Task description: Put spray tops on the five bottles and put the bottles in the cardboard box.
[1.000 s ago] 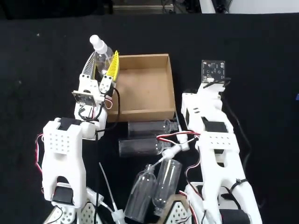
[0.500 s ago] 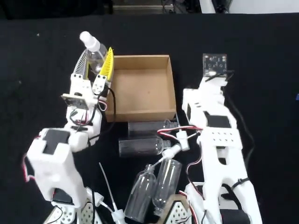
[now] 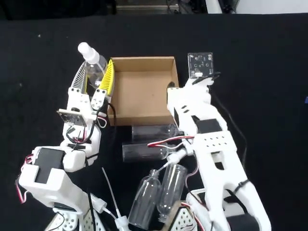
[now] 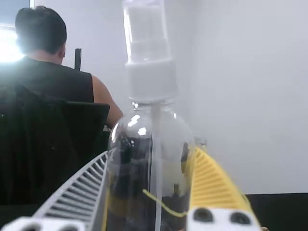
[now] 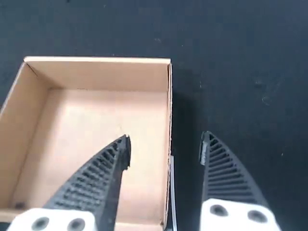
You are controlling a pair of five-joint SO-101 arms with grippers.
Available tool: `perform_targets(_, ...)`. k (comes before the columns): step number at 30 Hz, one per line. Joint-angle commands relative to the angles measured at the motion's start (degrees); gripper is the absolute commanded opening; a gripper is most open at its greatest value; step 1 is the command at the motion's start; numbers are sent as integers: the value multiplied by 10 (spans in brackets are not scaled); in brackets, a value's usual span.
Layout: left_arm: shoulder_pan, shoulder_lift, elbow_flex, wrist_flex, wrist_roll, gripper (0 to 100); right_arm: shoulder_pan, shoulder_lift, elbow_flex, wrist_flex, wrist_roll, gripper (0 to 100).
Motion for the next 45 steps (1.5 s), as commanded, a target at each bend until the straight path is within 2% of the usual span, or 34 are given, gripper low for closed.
perform_targets(1,2,-32,4,-10,4,30,2,73,-55,-17,0,215)
perform_targets(8,2,-29,18,-10,4,30,31,237,-193,57,0,219)
perform_targets(16,2,-29,18,-10,4,30,28,318,-236,68,6,214)
perform_targets(19,2,-29,18,-7,4,30,21,331,-236,69,59,134)
perform_targets(22,2,-29,18,-7,4,30,8,340,-235,69,98,15)
perform_targets(31,2,-29,13,-7,4,30,-11,325,-204,68,193,11)
perform_targets(38,2,-29,13,-8,4,30,-34,269,-152,67,225,11)
perform_targets(45,2,-29,13,-7,4,30,-25,259,-137,69,267,11)
